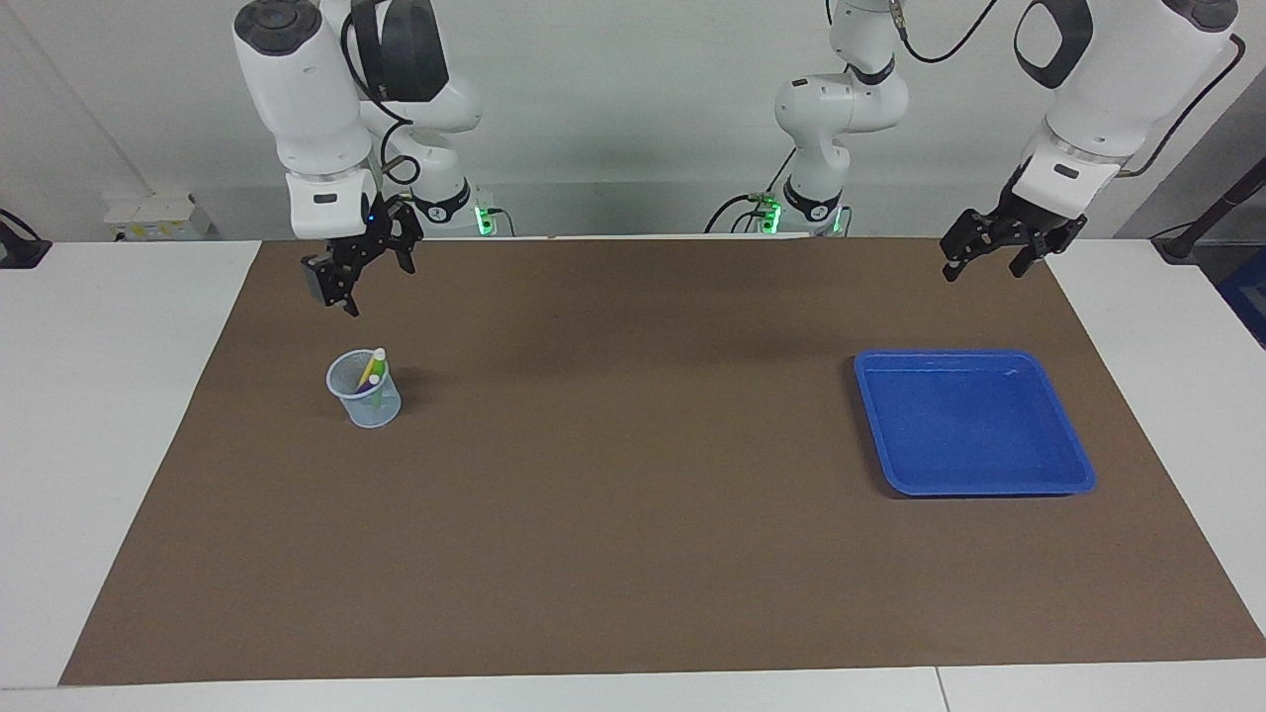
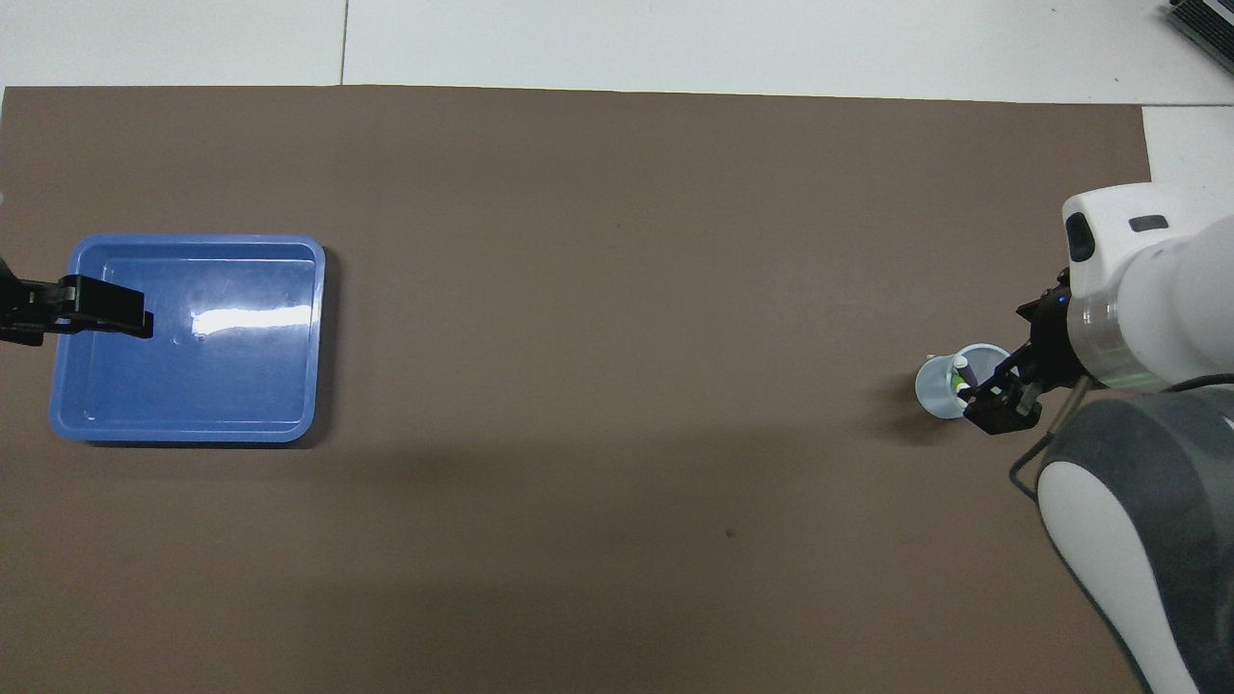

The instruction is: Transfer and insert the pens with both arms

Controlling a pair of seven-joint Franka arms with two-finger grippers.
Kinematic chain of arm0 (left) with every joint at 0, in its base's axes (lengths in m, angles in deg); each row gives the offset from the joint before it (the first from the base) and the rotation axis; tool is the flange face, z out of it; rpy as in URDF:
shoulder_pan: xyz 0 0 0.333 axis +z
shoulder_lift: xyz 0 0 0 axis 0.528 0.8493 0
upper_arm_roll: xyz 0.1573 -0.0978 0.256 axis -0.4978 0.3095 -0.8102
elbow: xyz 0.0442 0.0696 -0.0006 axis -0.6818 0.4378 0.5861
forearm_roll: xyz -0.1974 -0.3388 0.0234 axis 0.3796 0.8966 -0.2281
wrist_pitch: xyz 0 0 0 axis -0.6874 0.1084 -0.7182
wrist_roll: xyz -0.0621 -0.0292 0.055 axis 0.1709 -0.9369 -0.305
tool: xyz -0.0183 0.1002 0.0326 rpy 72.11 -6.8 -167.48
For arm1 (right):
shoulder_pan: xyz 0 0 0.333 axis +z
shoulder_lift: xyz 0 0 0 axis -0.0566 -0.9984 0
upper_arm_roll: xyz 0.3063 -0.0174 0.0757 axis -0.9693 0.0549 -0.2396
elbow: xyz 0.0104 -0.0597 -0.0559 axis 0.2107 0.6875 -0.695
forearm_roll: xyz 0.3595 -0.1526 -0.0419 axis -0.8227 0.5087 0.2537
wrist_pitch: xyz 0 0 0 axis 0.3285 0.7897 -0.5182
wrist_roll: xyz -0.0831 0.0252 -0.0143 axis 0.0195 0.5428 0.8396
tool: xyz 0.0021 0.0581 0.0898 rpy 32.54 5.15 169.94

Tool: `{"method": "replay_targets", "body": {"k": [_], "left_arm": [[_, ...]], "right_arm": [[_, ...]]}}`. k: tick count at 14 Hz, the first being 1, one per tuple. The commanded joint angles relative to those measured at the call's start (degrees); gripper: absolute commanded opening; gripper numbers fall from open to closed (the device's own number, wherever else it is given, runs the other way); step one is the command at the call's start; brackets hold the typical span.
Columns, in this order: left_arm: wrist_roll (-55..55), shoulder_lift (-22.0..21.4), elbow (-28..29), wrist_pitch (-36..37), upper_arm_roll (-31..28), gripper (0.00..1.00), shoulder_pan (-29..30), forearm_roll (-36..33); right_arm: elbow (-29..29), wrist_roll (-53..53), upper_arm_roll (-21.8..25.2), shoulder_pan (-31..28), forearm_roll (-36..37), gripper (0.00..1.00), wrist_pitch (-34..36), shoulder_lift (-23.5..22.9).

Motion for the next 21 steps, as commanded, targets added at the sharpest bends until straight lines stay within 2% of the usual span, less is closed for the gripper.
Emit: {"method": "replay_targets", "body": {"k": [1, 3, 8, 16, 21], "left_arm": [[-3.5, -0.1, -0.3, -0.2, -0.6, 1.00, 0.0, -1.1], [-3.3, -0.1, -0.2, -0.2, -0.6, 1.00, 0.0, -1.0], [-2.6, -0.1, 0.0, -0.8, -0.6, 1.00, 0.0, -1.0], [-1.1, 0.2, 0.3, -2.3, 0.0, 1.00, 0.8, -1.0], [-0.9, 0.3, 0.2, -2.0, 1.3, 1.00, 2.4, -1.0]], "right_arm": [[-5.4, 7.0, -0.3, 0.6, -1.8, 1.00, 5.2, -1.2], [-11.4, 11.5, -0.3, 1.5, -1.5, 1.00, 11.2, -3.2], [-14.0, 19.5, -0.2, 3.4, -0.2, 1.00, 11.1, -6.5], [-12.7, 20.2, 0.4, 3.3, -0.2, 1.00, 10.0, -6.7], [-13.1, 24.8, 0.4, 3.1, -0.2, 1.00, 10.0, -6.9]]}}
